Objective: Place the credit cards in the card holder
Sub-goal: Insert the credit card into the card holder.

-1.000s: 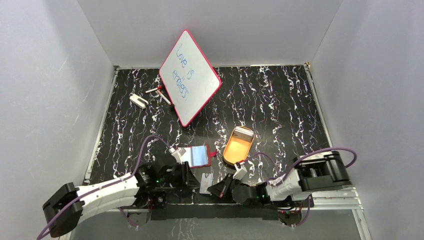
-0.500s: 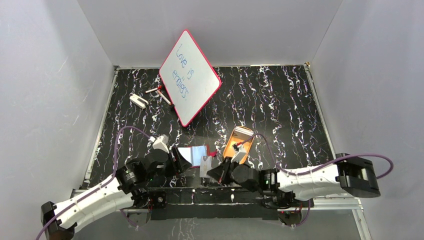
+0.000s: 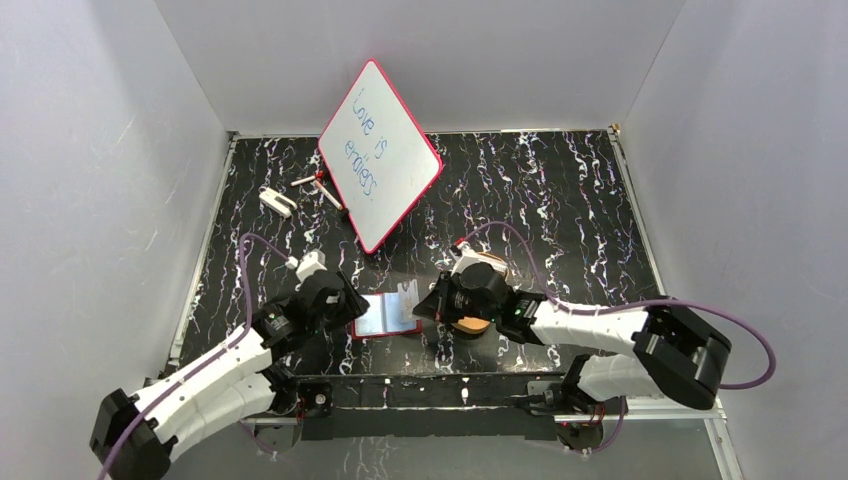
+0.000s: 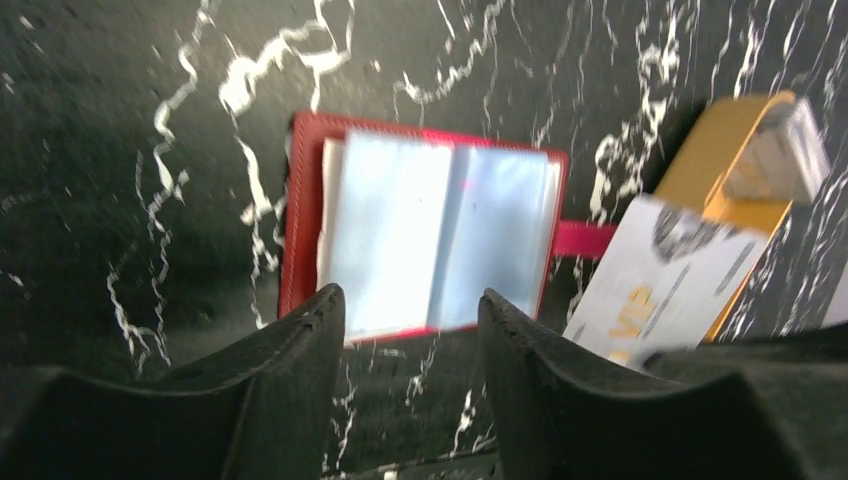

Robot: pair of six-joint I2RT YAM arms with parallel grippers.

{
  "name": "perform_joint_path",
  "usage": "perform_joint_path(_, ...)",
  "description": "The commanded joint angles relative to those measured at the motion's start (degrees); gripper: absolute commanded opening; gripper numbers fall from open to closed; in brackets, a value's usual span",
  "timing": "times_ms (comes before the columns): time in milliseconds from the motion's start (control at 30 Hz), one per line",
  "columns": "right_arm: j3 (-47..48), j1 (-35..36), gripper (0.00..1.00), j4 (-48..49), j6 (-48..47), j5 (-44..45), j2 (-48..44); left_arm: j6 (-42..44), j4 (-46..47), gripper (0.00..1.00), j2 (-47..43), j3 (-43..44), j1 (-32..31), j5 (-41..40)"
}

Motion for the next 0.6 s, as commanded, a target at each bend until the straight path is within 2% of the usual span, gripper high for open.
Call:
perform_joint_path(0, 3.79, -1.37, 0.0, 6.16, -3.05, -10.49, 3.27, 3.47, 6.67, 0.45, 1.36, -0.97, 10.32, 10.64)
perform_joint_path(100, 4.23, -1.87, 0.0, 8.4, -2.79, -13.1, 5.45, 3.83, 11.1, 0.38, 2.37, -1.89, 14.09, 16.75)
perform_joint_path(267, 2.31, -3.46, 0.0, 15.48, 2.18, -16.57, 9.08, 2.67, 17.51, 0.27, 5.92, -4.06, 15.29, 22.85)
perform_joint_path(567, 1.8, -3.53, 0.0, 22.1, 9.87, -17.47, 14.94, 2.05, 17.74, 0.16, 6.25, -8.7, 16.18, 21.65)
